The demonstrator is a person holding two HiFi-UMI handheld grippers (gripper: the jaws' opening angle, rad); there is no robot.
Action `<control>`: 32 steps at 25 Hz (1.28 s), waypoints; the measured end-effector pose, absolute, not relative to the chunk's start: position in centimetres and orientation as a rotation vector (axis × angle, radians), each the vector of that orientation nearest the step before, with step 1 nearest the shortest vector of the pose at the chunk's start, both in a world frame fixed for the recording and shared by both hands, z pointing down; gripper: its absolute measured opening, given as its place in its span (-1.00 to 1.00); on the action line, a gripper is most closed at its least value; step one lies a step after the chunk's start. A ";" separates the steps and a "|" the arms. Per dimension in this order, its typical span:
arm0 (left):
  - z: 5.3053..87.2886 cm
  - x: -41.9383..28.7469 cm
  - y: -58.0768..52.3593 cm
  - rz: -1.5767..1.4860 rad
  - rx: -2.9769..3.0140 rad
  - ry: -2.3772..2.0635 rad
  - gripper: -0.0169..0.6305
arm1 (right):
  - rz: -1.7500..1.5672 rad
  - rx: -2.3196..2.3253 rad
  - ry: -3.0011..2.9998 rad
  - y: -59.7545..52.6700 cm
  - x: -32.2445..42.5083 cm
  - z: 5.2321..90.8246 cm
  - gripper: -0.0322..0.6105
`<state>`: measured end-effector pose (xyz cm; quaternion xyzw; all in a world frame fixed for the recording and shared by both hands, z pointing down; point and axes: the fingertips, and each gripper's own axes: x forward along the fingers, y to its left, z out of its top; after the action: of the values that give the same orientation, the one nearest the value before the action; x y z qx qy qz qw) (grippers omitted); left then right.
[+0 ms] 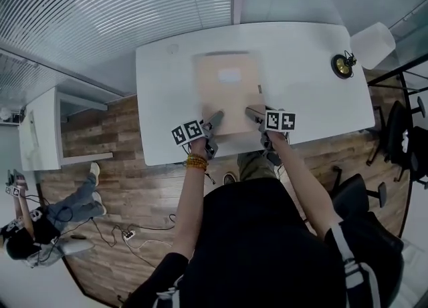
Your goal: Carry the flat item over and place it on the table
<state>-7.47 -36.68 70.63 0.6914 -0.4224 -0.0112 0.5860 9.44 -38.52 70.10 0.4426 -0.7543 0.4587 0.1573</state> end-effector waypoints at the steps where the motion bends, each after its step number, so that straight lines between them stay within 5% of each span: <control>1: 70.8 -7.1 -36.1 -0.010 1.610 -0.980 0.29 | 1.313 1.257 -2.147 -38.0 9.7 70.3 0.26; 32: 69.8 -8.1 -36.6 0.416 1.838 -1.176 0.27 | 1.193 1.273 -2.117 -37.3 9.0 70.4 0.26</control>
<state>-8.14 -36.59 69.85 0.7414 -0.4745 0.1676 0.4440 9.04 -37.30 70.36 0.4548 -0.7565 0.4263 0.1977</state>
